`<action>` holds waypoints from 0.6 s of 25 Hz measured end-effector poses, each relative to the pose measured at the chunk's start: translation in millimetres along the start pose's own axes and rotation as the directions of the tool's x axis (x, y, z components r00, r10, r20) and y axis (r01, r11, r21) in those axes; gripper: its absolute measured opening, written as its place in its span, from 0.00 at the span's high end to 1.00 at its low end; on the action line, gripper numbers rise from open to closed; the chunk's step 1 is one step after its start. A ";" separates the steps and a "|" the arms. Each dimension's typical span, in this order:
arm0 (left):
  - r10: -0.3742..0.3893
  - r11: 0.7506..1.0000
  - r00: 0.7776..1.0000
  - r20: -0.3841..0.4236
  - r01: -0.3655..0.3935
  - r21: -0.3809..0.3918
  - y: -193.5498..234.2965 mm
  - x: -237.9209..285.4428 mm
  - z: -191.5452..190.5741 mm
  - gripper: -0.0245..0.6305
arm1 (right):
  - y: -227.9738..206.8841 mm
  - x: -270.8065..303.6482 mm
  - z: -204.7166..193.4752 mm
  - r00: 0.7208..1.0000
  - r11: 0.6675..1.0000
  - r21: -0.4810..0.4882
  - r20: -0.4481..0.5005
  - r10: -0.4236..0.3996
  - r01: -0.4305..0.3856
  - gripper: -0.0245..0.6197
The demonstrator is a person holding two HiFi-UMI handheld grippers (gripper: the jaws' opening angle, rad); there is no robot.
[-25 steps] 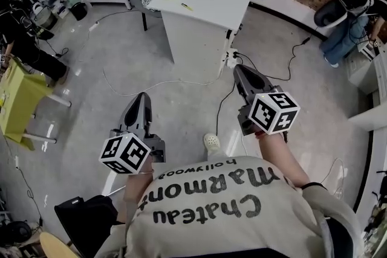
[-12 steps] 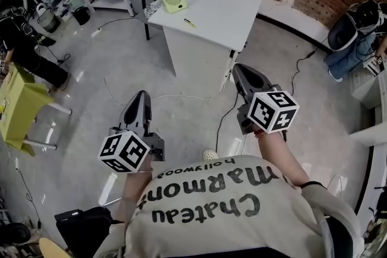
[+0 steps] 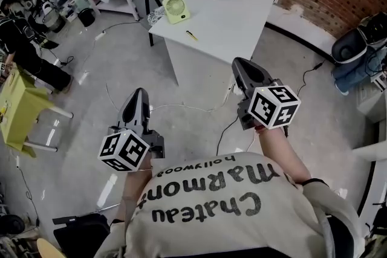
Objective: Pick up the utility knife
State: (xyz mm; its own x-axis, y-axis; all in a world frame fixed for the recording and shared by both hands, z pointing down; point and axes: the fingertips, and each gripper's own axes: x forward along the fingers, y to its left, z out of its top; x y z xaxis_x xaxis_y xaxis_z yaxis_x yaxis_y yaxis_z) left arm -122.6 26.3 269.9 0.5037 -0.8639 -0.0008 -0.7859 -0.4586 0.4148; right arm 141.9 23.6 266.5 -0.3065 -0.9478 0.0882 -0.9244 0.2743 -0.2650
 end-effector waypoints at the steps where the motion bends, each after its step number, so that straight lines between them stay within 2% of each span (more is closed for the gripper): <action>1: 0.007 1.000 1.000 -0.002 -0.007 -0.011 2.1 5.7 -5.7 0.96 | -5.8 5.1 -3.8 1.000 1.000 0.000 -0.011 0.001 -0.001 0.96; 9: 0.053 0.995 0.992 -0.117 -0.063 -0.079 21.6 31.4 -66.4 0.96 | -44.3 32.8 -59.0 0.992 0.999 0.046 -0.127 -0.004 0.010 0.96; 15: 0.084 0.990 0.986 -0.147 -0.099 -0.099 40.5 42.3 -82.4 0.96 | -58.1 53.9 -95.8 0.979 0.997 0.081 -0.205 0.007 0.010 0.96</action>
State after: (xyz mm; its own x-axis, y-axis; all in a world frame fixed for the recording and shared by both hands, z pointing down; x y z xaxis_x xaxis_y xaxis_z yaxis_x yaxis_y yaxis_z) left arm -103.6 -11.6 361.7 0.4831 -0.8594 0.1676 -0.7925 -0.3479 0.5009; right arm 157.3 -27.9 378.6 -0.3528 -0.8925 0.2810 -0.9061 0.2509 -0.3407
